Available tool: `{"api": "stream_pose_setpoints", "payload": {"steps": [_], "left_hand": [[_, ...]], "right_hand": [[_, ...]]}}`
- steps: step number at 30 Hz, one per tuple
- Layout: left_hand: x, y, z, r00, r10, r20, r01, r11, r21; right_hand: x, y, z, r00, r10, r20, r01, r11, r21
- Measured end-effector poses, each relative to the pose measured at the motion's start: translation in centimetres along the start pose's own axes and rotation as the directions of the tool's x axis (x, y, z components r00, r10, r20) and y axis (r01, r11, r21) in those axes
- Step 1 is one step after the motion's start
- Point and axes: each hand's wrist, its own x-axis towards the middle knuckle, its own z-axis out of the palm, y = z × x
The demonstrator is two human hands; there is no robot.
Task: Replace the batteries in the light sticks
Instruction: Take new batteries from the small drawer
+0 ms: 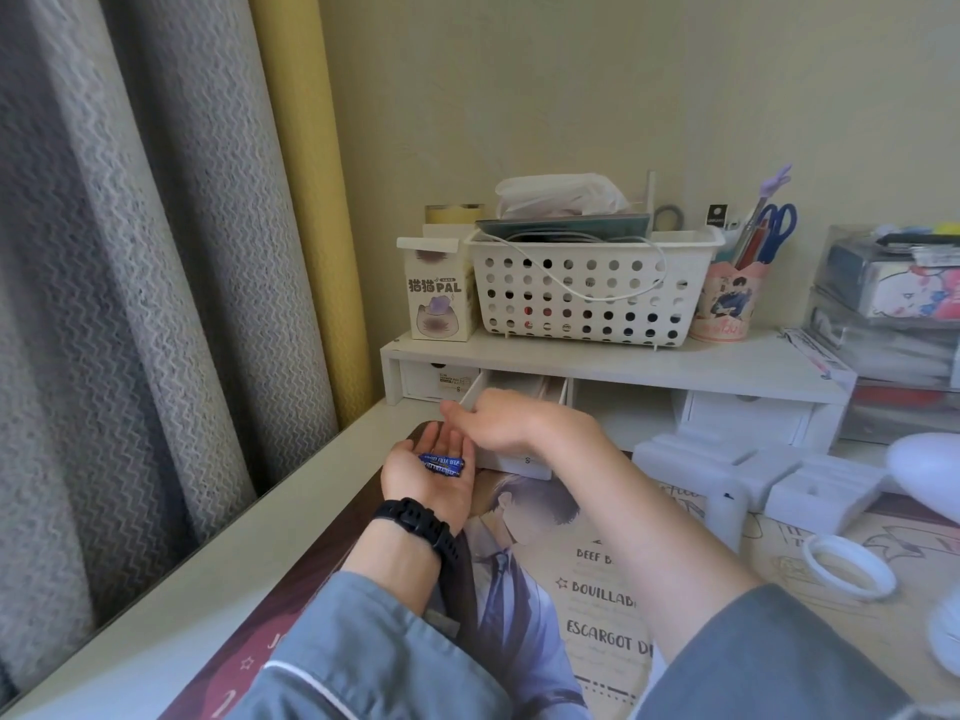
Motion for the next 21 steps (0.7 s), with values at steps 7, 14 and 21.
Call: {"api": "stream_pose_setpoints", "payload": {"steps": [7, 14, 21], "left_hand": [[-0.7, -0.3, 0.1, 0.999, -0.03, 0.022, 0.029, 0.999, 0.042], [-0.7, -0.7, 0.1, 1.0, -0.009, 0.01, 0.009, 0.999, 0.047], [-0.3, -0.6, 0.3, 1.0, 0.007, 0.003, -0.007, 0.999, 0.036]], "right_hand": [[0.0, 0.2, 0.9, 0.995, 0.04, -0.091, -0.048, 0.994, -0.094], [-0.4, -0.3, 0.8, 0.994, 0.048, -0.097, -0.061, 0.989, -0.137], [-0.6, 0.6, -2.2, 0.997, -0.065, -0.043, 0.058, 0.985, -0.162]]}}
